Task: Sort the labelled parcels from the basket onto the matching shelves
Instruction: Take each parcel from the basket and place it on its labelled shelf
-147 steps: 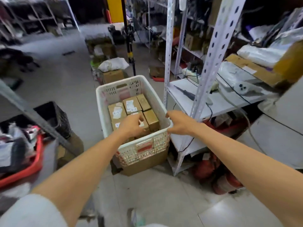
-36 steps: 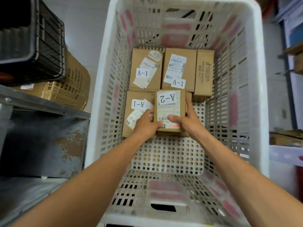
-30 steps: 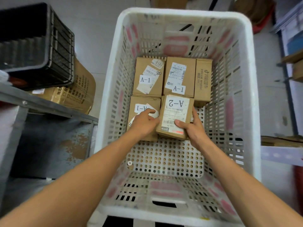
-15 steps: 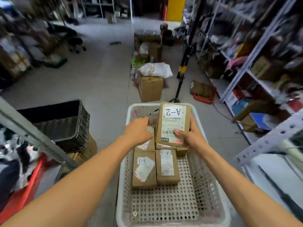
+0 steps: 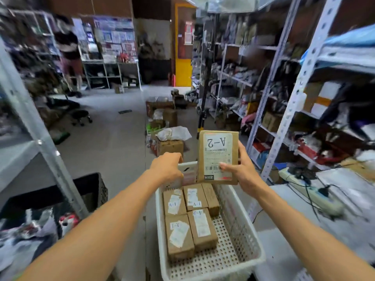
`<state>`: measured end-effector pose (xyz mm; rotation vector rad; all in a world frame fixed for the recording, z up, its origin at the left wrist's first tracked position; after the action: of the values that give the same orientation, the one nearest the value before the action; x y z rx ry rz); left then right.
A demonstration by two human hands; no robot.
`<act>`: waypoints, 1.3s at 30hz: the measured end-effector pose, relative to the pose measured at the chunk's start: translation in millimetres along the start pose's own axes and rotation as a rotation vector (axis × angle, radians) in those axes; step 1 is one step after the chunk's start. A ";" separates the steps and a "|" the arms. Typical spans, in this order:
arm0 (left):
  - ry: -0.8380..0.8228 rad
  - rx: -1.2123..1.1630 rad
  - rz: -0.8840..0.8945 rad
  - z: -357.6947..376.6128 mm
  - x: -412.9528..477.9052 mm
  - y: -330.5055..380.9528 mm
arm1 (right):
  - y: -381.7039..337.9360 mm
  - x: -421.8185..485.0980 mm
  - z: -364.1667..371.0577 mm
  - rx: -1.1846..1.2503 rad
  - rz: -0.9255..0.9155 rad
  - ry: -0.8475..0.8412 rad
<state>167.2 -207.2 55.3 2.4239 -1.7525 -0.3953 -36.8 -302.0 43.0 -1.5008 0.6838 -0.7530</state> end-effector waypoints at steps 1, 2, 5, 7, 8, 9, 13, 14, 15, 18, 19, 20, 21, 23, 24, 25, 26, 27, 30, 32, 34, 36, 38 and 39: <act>0.004 0.006 0.000 -2.9 -6.8 2.4 | -5.0 -8.6 0.6 0.007 0.003 -0.007; 0.005 0.011 -0.002 -5.9 -14.8 5.6 | -9.9 -18.0 0.3 0.009 0.000 -0.014; 0.025 -0.022 0.008 -9.2 -49.5 25.1 | -23.8 -59.5 -4.9 0.002 -0.032 -0.046; 0.031 -0.175 0.030 -5.5 -74.0 41.6 | -25.9 -88.6 -8.2 0.013 -0.047 -0.055; 0.029 -0.273 0.046 -1.6 -86.8 50.7 | -24.4 -103.1 -10.0 0.019 -0.050 -0.054; 0.017 -0.353 0.063 3.7 -100.0 59.8 | -22.4 -118.6 -12.1 0.029 -0.051 -0.049; -0.120 -0.527 0.122 36.1 -152.5 97.6 | -11.0 -185.4 -21.7 0.066 -0.054 -0.042; -0.150 -0.571 0.145 44.5 -164.2 108.5 | -7.9 -203.1 -25.8 0.065 -0.053 -0.034; -0.183 -0.601 0.163 52.4 -173.7 119.7 | -5.6 -221.0 -30.7 0.065 -0.051 -0.018; -0.291 -0.659 0.197 71.6 -199.4 155.5 | 2.3 -272.2 -51.1 0.053 -0.036 0.030; -0.334 -0.658 0.203 78.2 -205.5 168.3 | 4.5 -288.0 -60.6 0.043 -0.030 0.049; -0.378 -0.657 0.222 83.6 -212.6 183.4 | 6.3 -303.8 -71.0 0.035 -0.030 0.077; -0.422 -0.670 0.236 89.2 -218.4 199.3 | 7.1 -320.3 -82.3 0.036 -0.032 0.117; -0.485 -0.733 0.295 97.8 -231.4 238.5 | 5.8 -354.3 -105.7 0.043 -0.023 0.210; -0.505 -0.769 0.318 103.2 -234.6 258.5 | 4.4 -371.2 -117.5 0.039 -0.022 0.259; -0.515 -0.790 0.335 108.1 -237.3 279.9 | 0.4 -388.5 -129.1 0.034 -0.030 0.307; -0.520 -0.816 0.357 111.9 -241.4 303.0 | -3.9 -404.9 -141.9 0.030 -0.045 0.352; -0.530 -0.852 0.375 117.5 -243.2 325.0 | -8.7 -420.9 -155.5 0.022 -0.054 0.401; -0.575 -0.946 0.457 134.3 -255.9 398.4 | -22.2 -474.6 -204.0 -0.021 -0.046 0.545; -0.636 -1.018 0.547 145.1 -270.5 450.9 | -32.8 -515.5 -237.6 -0.063 -0.024 0.608; -0.678 -1.071 0.612 159.2 -281.7 501.6 | -43.7 -558.2 -270.6 -0.096 0.010 0.676; -0.724 -1.091 0.683 172.4 -293.7 550.7 | -48.4 -602.4 -299.2 -0.066 0.065 0.783; -0.818 -1.067 0.799 179.9 -309.4 602.0 | -41.8 -650.3 -325.2 -0.017 0.167 0.973; -0.872 -1.050 0.864 179.9 -318.9 627.2 | -35.0 -675.8 -336.0 -0.023 0.237 1.081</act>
<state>-550.0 -96.9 84.4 0.6824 -1.8396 -1.7793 -715.7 29.5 46.0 -0.9095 1.6329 -1.3652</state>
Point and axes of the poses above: each hand's wrist, its own x-axis towards the middle knuckle, its own z-axis out of the palm, y = z × x, the point moved 3 cm from there along x, towards the middle knuckle, and after that the axes turned 7 degrees about -y, right-handed, at the moved point
